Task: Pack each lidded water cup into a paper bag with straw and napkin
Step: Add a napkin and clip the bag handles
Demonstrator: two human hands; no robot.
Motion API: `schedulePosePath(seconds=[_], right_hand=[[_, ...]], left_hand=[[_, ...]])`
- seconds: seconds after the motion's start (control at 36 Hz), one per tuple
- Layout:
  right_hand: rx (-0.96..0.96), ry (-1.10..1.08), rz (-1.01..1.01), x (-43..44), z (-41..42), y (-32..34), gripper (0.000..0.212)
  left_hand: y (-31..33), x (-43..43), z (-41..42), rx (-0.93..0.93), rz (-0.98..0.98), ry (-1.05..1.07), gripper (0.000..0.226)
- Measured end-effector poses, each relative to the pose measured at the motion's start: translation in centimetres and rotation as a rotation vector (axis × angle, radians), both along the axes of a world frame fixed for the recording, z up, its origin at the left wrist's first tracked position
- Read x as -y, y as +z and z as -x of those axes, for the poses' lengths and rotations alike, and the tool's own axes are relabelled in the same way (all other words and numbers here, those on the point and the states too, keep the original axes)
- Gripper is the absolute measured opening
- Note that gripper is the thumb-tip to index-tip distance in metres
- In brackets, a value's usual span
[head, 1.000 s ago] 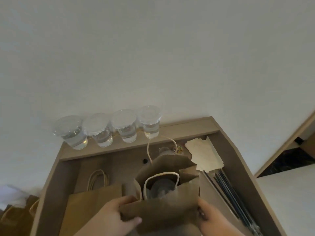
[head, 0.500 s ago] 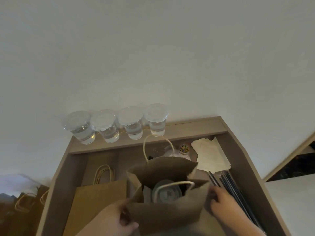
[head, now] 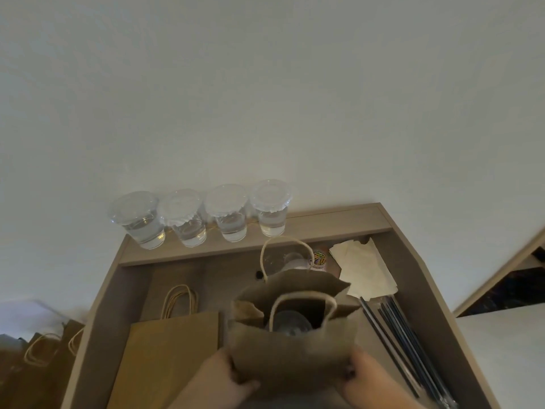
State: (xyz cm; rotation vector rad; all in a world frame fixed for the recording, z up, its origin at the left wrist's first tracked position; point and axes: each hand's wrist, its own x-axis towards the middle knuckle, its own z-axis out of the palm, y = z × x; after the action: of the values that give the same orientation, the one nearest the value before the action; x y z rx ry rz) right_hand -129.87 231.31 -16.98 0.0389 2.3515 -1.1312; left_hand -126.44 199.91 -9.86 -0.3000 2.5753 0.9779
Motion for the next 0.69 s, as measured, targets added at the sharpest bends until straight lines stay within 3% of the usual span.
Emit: schedulePosePath(seconds=[0.06, 0.22, 0.31, 0.39, 0.53, 0.61, 0.67, 0.69], right_hand=[[-0.047, -0.013, 0.028, 0.0, 0.3, 1.2, 0.046], [-0.18, 0.041, 0.087, -0.6, 0.4, 5.5, 0.038], [-0.294, 0.123, 0.059, -1.1, 0.6, 7.1, 0.036], [-0.322, 0.14, 0.024, -1.4, 1.4, 8.6, 0.043], [-0.229, 0.012, 0.235, -0.9, 2.6, 9.8, 0.069], [-0.172, 0.01, 0.323, -0.4, 3.2, 10.0, 0.106], [-0.154, 0.038, 0.335, -0.3, 3.7, 10.0, 0.111], [-0.151, 0.049, 0.334, -0.4, 3.9, 10.1, 0.101]], left_hand=[[0.6, -0.1, 0.5, -0.079, 0.036, 0.0, 0.087], [2.7, 1.3, 1.7, -0.159, 0.015, -0.183, 0.042], [2.5, 2.5, 1.6, -0.252, 0.063, -0.234, 0.047], [3.0, 3.3, 1.3, -0.26, -0.058, -0.227, 0.042], [3.1, 2.1, 1.5, -0.31, -0.306, 0.051, 0.09], [3.5, 1.0, 1.9, -0.323, -0.392, 0.106, 0.105], [3.7, 0.5, 2.3, -0.309, -0.444, 0.065, 0.104], [4.0, 0.2, 2.5, -0.289, -0.481, 0.057, 0.092]])
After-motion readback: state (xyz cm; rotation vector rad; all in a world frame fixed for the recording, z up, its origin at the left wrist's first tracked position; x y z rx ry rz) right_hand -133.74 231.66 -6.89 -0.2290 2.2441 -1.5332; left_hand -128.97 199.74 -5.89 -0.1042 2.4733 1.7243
